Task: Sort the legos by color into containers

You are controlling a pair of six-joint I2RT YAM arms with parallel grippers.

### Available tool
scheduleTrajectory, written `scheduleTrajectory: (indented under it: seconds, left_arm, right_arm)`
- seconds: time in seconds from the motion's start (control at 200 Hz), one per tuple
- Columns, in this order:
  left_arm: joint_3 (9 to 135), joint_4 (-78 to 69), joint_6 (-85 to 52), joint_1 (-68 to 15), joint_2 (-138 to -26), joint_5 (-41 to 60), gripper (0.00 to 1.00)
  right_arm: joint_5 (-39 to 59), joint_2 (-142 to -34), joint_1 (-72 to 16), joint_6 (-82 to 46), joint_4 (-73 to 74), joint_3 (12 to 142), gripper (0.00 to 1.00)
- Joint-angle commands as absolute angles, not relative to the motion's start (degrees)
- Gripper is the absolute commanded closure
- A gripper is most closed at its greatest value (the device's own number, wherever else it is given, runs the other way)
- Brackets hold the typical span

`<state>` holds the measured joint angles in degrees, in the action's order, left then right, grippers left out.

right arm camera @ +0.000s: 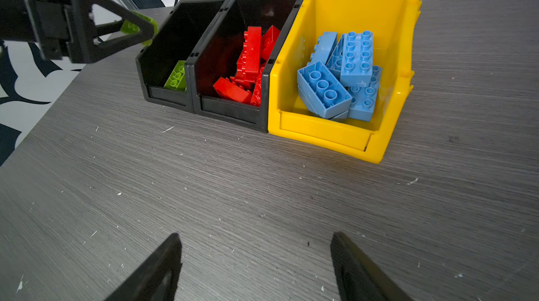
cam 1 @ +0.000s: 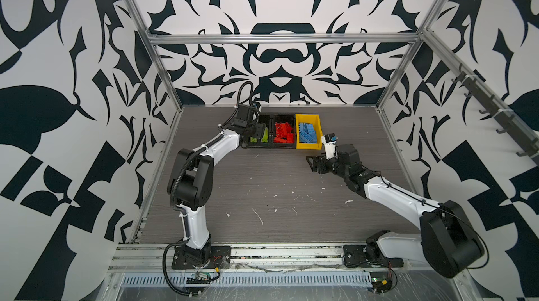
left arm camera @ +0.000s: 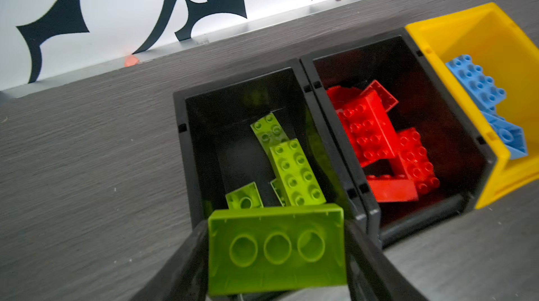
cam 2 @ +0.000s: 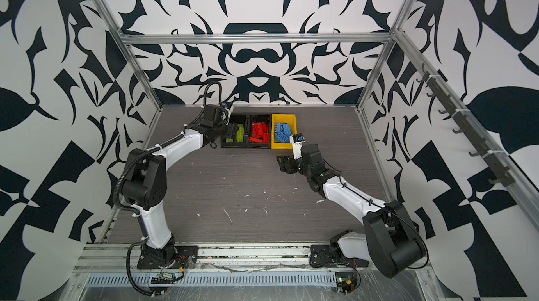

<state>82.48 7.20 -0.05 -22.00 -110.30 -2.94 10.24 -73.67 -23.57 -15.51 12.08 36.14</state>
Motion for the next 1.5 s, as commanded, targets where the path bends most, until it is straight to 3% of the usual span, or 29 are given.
scheduleTrajectory:
  seconds: [0.0,0.08,0.205,0.31,0.41,0.56,0.715,0.94,1.085,1.335,1.445,1.495]
  left_arm:
    - [86.24,8.31,0.99,-21.42,-113.24,-0.56,0.27]
    - [87.51,7.71,0.91,-21.13,-114.25,0.18,0.18]
    - [89.49,7.56,1.04,-21.04,-115.28,1.52,0.16]
    - [90.39,7.74,1.02,-20.78,-115.87,-0.14,0.03]
    - [87.37,5.61,-1.36,-19.42,-112.77,-0.61,0.00]
    - [71.34,-4.17,-3.96,-15.52,-99.11,-3.90,0.00]
    - [51.09,-15.05,-4.88,-10.80,-84.55,-16.12,0.00]
    - [29.77,-26.82,-3.52,-6.74,-73.59,-22.14,0.00]
    - [19.54,-40.50,-3.75,-4.87,-74.32,-22.12,0.00]
    - [17.88,-61.22,-1.87,-1.77,-90.55,-7.68,0.00]
    - [19.81,-52.42,-3.98,-1.84,-87.69,-8.58,0.00]
    - [19.71,-55.16,-3.51,-1.81,-89.01,-8.85,0.00]
  right_arm:
    - [9.87,-72.34,-23.28,-15.07,13.23,36.74,0.17]
    - [9.43,-71.91,-23.22,-15.03,12.97,36.74,0.17]
    - [8.63,-71.32,-23.22,-14.84,12.57,36.74,0.17]
    - [7.82,-70.54,-23.28,-14.77,12.29,36.72,0.17]
    - [5.54,-69.06,-23.21,-14.43,11.66,36.56,0.17]
    - [-2.52,-65.19,-21.32,-12.02,8.89,36.46,0.14]
    - [-13.58,-62.84,-15.58,-10.89,9.25,34.53,0.08]
    - [-15.54,-65.04,-5.33,-10.54,18.45,27.42,0.06]
    - [-16.66,-68.18,-3.26,-7.87,28.74,23.08,0.04]
    - [-12.37,-82.55,-2.79,-3.59,49.21,18.78,0.03]
    - [-8.25,-89.49,-2.73,-2.22,58.37,17.60,0.01]
    - [-7.05,-88.65,-2.83,-1.71,54.79,18.64,0.00]
